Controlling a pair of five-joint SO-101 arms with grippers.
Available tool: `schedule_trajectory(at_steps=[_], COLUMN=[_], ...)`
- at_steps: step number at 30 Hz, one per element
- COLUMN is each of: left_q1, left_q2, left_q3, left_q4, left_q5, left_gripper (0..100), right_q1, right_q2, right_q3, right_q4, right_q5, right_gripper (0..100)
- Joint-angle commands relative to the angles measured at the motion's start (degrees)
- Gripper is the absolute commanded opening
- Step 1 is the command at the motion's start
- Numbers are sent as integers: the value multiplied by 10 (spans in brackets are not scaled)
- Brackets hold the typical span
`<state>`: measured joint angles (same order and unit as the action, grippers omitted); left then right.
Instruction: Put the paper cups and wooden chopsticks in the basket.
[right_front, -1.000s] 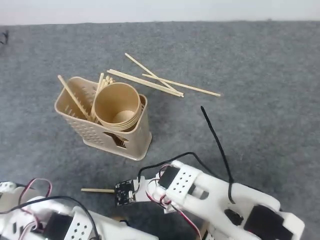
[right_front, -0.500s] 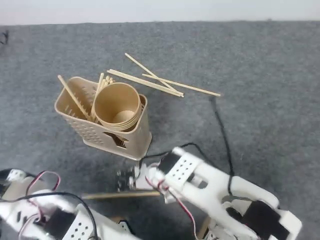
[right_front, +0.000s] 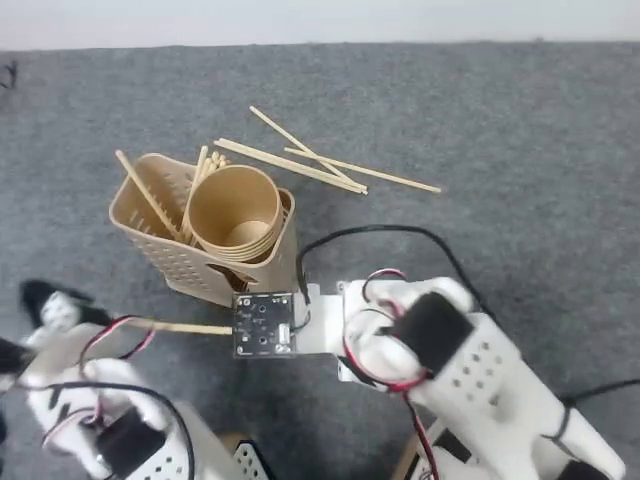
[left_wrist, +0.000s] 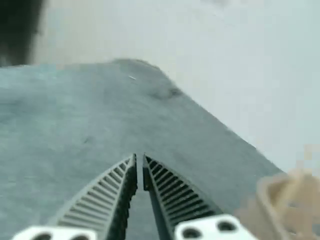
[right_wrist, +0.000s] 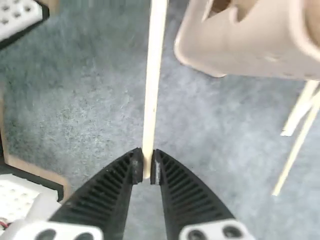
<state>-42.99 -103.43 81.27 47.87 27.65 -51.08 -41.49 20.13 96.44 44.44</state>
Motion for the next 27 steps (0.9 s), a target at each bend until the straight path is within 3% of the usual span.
schedule_trajectory(at_steps=[1,4,12,19,27], left_q1=[61,78,143,302,459], left_q2=[-8,-8,-8,-8,-5], left_q3=[-54,-95,-195,-244,-243], left_q4=[-28,-47,-43,-5,-7], left_q5=[14,25,192,266,266], left_gripper=[16,39,288,242,231], right_q1=[14,51,123,182,198], right_q2=[-16,-15,15,-7,-16], right_q3=[-110,-177,-166,-153,-89], right_q4=[38,45,34,-68,-212], right_q5=[3,4,19,18,-83], right_gripper=[7,7,7,7,7])
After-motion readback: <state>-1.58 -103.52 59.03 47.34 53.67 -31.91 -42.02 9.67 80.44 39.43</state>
